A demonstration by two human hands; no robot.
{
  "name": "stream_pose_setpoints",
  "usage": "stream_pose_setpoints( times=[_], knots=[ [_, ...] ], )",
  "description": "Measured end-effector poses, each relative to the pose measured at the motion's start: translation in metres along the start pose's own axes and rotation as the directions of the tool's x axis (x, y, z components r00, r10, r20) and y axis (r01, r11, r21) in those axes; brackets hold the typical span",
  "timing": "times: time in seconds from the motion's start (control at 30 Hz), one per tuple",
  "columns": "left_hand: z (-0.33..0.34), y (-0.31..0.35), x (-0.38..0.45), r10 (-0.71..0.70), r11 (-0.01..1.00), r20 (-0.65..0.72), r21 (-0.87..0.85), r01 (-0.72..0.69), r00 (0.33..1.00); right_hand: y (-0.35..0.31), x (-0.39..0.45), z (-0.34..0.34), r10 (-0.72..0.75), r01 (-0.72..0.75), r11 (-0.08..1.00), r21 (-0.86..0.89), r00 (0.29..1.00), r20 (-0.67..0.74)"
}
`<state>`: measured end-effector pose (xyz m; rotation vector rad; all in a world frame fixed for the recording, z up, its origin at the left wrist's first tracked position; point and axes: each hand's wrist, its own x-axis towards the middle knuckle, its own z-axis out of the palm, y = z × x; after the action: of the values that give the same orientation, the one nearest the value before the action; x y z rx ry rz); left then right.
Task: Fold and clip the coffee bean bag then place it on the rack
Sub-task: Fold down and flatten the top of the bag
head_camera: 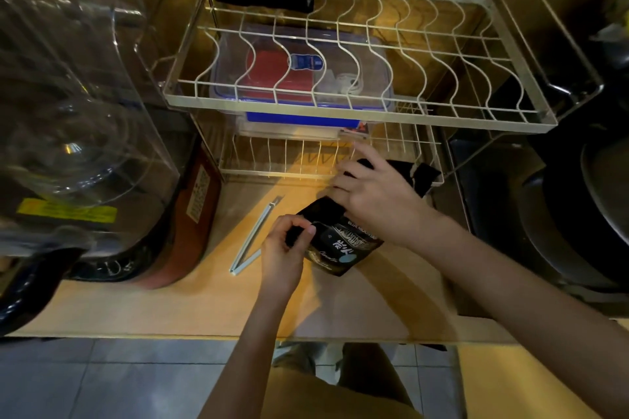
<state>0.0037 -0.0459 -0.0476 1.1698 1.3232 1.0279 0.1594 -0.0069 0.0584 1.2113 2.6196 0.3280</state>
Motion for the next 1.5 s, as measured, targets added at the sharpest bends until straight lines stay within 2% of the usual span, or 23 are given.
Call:
stream_pose_setpoints(
  times=[0.17, 0.33, 0.5, 0.7, 0.9, 1.03, 1.33, 1.5],
  knots=[
    [-0.004, 0.002, -0.003, 0.013, 0.999, 0.033, 0.049, -0.014, 0.999, 0.018, 0.001, -0.009, 0.028, -0.030, 0.998, 0.060, 0.999, 0.032],
    [-0.017, 0.001, -0.008, -0.028, 1.000, -0.001, 0.004, 0.028, 1.000, 0.024, -0.006, -0.005, 0.167, -0.147, 0.930, 0.336, 0.986, -0.031],
    [-0.023, -0.005, -0.012, -0.020, 0.997, 0.025, 0.071, 0.019, 0.999, 0.019, -0.009, -0.010, 0.139, -0.095, 0.911, 0.400, 0.987, -0.081],
    [-0.025, -0.007, -0.010, 0.105, 0.975, 0.023, 0.197, -0.107, 0.994, 0.010, -0.010, -0.014, 0.100, -0.035, 0.942, 0.333, 0.979, -0.178],
    [-0.038, -0.011, 0.000, 0.228, 0.845, 0.207, 0.444, -0.299, 0.951, 0.008, -0.005, -0.009, 0.109, -0.037, 0.944, 0.327, 0.972, -0.206],
    [-0.041, -0.010, 0.008, 0.265, 0.777, 0.273, 0.508, -0.373, 0.925, 0.011, -0.009, -0.011, 0.145, -0.077, 0.932, 0.353, 0.975, -0.171],
    [-0.034, -0.009, 0.005, 0.261, 0.720, 0.335, 0.558, -0.413, 0.906, 0.016, -0.012, -0.005, 0.186, -0.120, 0.919, 0.376, 0.972, -0.144],
    [-0.026, -0.008, -0.005, 0.266, 0.762, 0.187, 0.560, -0.325, 0.946, 0.020, -0.018, -0.003, 0.248, -0.162, 0.890, 0.426, 0.956, -0.155]
  ],
)
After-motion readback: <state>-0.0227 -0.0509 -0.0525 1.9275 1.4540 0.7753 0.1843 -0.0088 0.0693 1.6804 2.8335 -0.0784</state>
